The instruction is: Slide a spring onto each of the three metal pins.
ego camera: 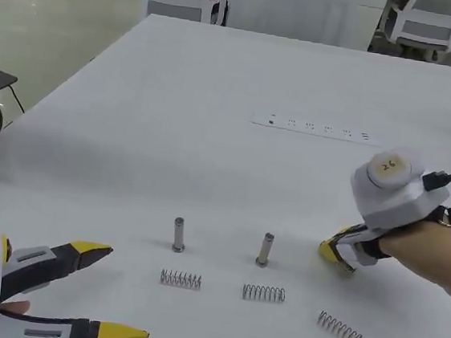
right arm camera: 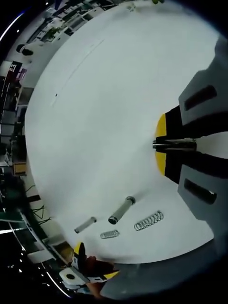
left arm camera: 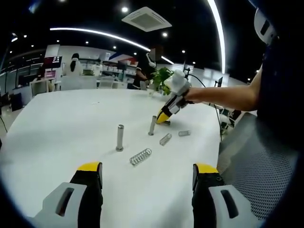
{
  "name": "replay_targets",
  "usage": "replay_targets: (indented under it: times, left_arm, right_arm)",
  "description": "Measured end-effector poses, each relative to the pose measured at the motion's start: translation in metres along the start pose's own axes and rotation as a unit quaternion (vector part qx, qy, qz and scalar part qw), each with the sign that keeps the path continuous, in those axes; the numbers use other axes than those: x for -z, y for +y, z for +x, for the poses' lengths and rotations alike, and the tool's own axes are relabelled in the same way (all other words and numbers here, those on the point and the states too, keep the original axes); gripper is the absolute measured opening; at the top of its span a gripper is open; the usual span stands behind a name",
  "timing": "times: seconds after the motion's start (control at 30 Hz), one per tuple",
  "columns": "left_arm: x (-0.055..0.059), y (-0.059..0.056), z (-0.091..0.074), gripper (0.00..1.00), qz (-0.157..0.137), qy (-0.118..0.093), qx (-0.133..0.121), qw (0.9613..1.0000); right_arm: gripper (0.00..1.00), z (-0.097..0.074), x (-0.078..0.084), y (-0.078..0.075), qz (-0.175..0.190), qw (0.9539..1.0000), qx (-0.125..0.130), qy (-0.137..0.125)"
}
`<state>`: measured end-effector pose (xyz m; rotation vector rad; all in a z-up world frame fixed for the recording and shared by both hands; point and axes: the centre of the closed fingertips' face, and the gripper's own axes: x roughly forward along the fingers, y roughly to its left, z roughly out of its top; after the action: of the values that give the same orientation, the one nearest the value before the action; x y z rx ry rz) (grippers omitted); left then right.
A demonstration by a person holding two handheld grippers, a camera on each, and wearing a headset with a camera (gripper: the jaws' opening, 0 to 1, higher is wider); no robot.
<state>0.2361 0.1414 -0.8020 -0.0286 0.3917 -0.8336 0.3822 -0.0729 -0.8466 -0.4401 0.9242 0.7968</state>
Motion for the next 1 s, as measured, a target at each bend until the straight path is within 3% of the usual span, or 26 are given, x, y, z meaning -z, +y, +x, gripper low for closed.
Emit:
replay_targets:
  times: [0.6,1.0]
  left_arm:
    - [-0.005,-0.008,0.005,0.73,0.008,-0.001,0.012,0.9999]
    - [-0.009,-0.014,0.003,0.73,0.014,-0.003,0.014,0.9998]
  right_arm:
    - [0.05,-0.036,-0.002,0.007,0.013,0.9992,0.001,-0.039]
    - [0.05,-0.044,0.001,0.014,0.015,0.9985,-0.002,-0.053]
